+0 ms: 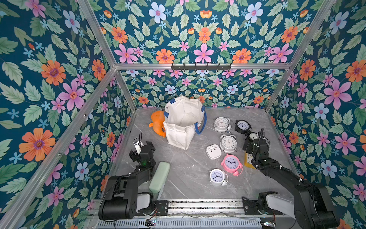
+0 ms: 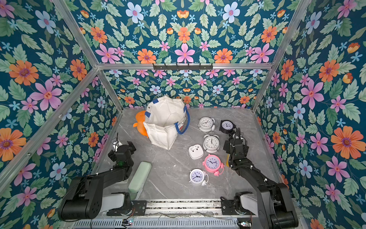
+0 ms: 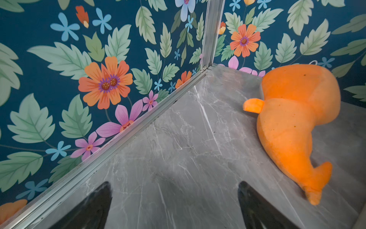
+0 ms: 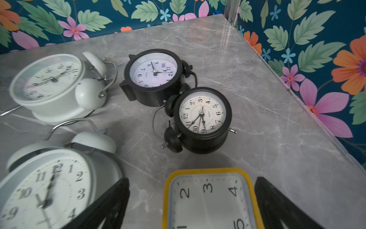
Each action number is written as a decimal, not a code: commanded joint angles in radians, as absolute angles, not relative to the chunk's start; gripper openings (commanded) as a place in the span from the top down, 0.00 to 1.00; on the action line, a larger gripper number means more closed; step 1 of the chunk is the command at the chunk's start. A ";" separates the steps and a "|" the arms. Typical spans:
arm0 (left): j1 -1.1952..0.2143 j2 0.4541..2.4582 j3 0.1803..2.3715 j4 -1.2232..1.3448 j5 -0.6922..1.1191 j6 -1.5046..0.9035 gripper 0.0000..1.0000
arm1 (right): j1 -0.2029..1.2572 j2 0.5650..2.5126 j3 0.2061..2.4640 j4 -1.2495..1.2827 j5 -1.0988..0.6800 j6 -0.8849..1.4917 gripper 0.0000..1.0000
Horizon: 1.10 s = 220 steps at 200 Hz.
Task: Take the alarm clock out of the canvas bag
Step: Reset both arms
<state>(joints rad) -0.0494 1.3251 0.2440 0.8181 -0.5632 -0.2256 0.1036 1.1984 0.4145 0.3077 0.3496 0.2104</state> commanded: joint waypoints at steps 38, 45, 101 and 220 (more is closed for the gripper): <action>-0.044 1.468 0.171 1.303 -0.391 -0.093 0.01 | 0.093 1.263 0.360 0.600 0.330 0.114 0.01; -0.046 1.485 0.156 1.354 -0.360 -0.075 0.01 | 0.092 1.261 0.343 0.643 0.326 0.087 0.01; -0.047 1.527 0.178 1.355 -0.290 -0.049 0.00 | 0.088 1.357 0.283 0.891 0.303 0.022 0.01; -0.046 1.605 0.208 1.376 -0.270 -0.038 0.00 | 0.023 1.482 0.211 1.164 0.177 0.040 0.01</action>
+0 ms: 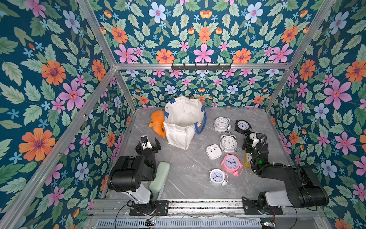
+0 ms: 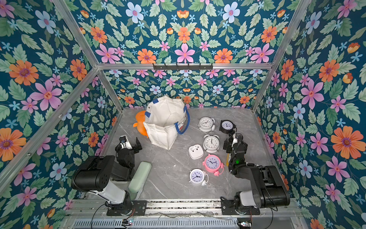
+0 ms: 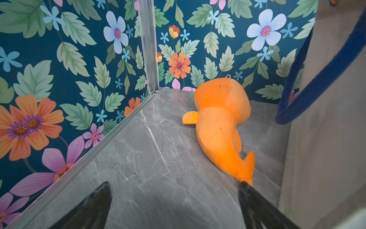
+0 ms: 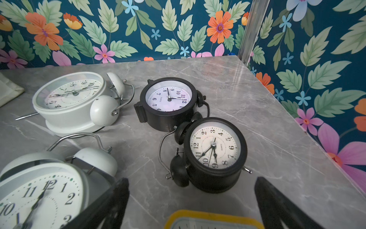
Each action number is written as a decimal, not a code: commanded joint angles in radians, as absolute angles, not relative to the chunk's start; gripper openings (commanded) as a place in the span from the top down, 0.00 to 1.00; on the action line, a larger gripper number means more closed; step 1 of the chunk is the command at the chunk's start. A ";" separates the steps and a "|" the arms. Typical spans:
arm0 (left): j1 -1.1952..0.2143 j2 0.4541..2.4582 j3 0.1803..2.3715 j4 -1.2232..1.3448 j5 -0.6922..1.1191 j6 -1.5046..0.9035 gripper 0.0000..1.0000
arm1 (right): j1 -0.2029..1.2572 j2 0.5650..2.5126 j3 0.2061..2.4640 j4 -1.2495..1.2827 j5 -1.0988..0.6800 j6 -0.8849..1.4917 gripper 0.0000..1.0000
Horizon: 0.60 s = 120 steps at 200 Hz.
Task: Take the alarm clock out of the canvas bag
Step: Reset both arms
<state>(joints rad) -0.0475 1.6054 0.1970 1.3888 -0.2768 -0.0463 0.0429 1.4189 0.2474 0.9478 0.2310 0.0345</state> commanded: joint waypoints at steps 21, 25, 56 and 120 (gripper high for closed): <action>-0.046 1.605 0.226 1.340 -0.268 -0.038 0.00 | 0.019 1.437 0.237 1.035 0.164 0.062 0.01; -0.047 1.605 0.233 1.326 -0.266 -0.038 0.00 | 0.018 1.446 0.241 1.042 0.169 0.064 0.01; -0.047 1.607 0.272 1.256 -0.254 -0.032 0.00 | 0.017 1.448 0.275 0.968 0.238 0.094 0.01; -0.046 1.607 0.273 1.255 -0.250 -0.031 0.00 | 0.016 1.460 0.284 0.974 0.239 0.083 0.01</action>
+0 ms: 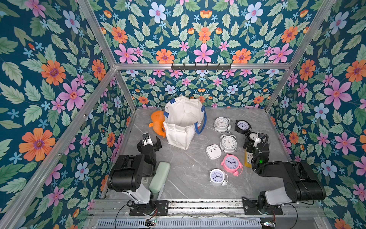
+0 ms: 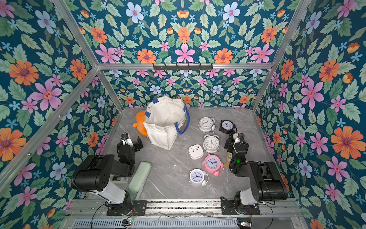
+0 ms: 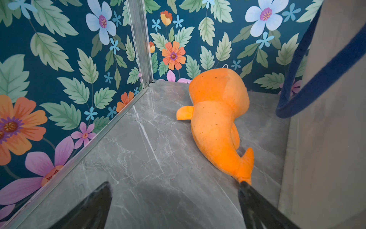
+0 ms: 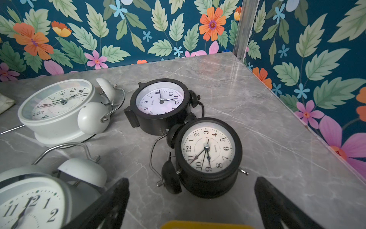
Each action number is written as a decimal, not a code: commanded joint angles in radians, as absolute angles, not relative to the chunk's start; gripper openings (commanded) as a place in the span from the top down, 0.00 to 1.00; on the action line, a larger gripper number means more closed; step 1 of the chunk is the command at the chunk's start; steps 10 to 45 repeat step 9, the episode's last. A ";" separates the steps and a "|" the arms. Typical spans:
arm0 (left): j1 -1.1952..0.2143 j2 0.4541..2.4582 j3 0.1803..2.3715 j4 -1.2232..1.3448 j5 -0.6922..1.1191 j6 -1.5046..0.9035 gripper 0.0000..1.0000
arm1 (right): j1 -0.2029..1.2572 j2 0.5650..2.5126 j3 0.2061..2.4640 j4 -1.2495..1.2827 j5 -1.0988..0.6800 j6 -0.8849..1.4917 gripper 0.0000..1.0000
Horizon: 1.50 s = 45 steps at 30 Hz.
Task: Take the alarm clock out of the canvas bag
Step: Reset both arms
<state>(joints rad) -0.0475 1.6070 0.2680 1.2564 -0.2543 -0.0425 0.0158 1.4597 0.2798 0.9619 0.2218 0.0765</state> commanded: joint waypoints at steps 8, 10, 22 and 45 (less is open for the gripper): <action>-0.046 1.607 0.273 1.253 -0.250 -0.032 0.00 | 0.016 1.461 0.285 0.974 0.240 0.083 0.01; -0.046 1.607 0.273 1.253 -0.250 -0.032 0.00 | 0.016 1.460 0.284 0.974 0.240 0.083 0.01; -0.046 1.607 0.273 1.253 -0.250 -0.032 0.00 | 0.016 1.460 0.284 0.974 0.240 0.083 0.01; -0.046 1.607 0.273 1.253 -0.250 -0.032 0.00 | 0.016 1.460 0.284 0.974 0.240 0.083 0.01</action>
